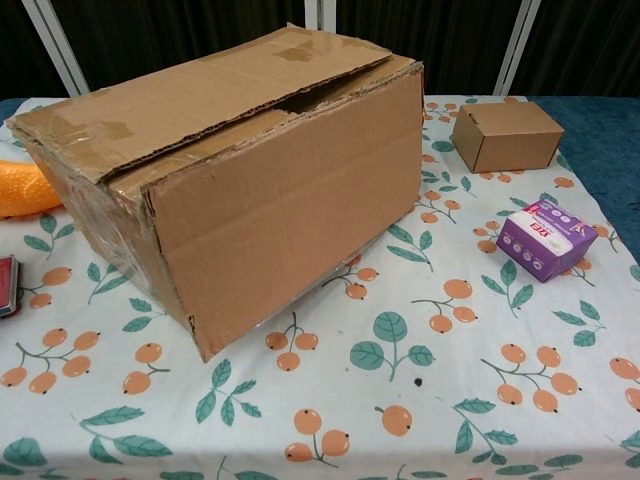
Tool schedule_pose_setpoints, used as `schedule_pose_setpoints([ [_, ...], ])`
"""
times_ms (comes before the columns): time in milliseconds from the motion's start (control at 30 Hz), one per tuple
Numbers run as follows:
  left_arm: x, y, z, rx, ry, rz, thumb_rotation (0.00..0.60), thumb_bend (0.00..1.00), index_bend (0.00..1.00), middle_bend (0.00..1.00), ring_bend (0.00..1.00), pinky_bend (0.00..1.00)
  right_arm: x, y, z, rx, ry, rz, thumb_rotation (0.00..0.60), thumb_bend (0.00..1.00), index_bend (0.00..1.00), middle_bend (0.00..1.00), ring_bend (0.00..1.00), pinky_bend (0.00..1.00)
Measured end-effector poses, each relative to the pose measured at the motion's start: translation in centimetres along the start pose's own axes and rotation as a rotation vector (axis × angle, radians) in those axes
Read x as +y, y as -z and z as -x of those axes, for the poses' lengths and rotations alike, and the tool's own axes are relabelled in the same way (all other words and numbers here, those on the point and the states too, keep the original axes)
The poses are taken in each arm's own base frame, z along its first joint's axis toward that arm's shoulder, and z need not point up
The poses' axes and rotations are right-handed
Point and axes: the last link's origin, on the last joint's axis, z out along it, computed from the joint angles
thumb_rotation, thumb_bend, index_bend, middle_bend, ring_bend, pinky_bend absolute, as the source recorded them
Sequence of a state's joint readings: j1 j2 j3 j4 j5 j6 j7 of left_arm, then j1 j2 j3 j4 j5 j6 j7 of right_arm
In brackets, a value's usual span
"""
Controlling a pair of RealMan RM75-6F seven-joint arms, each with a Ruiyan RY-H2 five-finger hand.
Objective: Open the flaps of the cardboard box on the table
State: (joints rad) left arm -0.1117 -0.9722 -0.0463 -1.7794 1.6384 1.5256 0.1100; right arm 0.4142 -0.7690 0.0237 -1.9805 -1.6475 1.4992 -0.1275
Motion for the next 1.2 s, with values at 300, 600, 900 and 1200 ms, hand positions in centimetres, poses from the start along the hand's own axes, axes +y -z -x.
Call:
schedule_pose_setpoints([
  [300,5.7,-6.7,-3.2,0.019,0.018,0.225,0.6,0.01,0.09,0.14,0.13,0.19,5.2,7.3,0.8,0.115,-0.102,0.193,0.6,0.4,0.0,0.0,0.0,0.0],
  [600,12.3,-13.7,-4.7,-0.08,0.104,0.341,0.512,0.0,0.09,0.13,0.13,0.19,6.8,11.4,1.6,0.16,-0.138,0.286,0.6,0.39,0.0,0.0,0.0,0.0],
  [900,21.0,-18.6,-4.1,-0.201,0.238,0.442,0.472,0.01,0.08,0.12,0.13,0.19,6.7,11.4,1.8,0.169,-0.118,0.289,0.6,0.4,0.0,0.0,0.0,0.0],
  [1200,26.3,-21.5,-0.7,-0.239,0.242,0.387,0.473,0.01,0.05,0.04,0.08,0.18,7.1,11.6,1.7,0.171,-0.104,0.298,0.6,0.39,0.0,0.0,0.0,0.0],
])
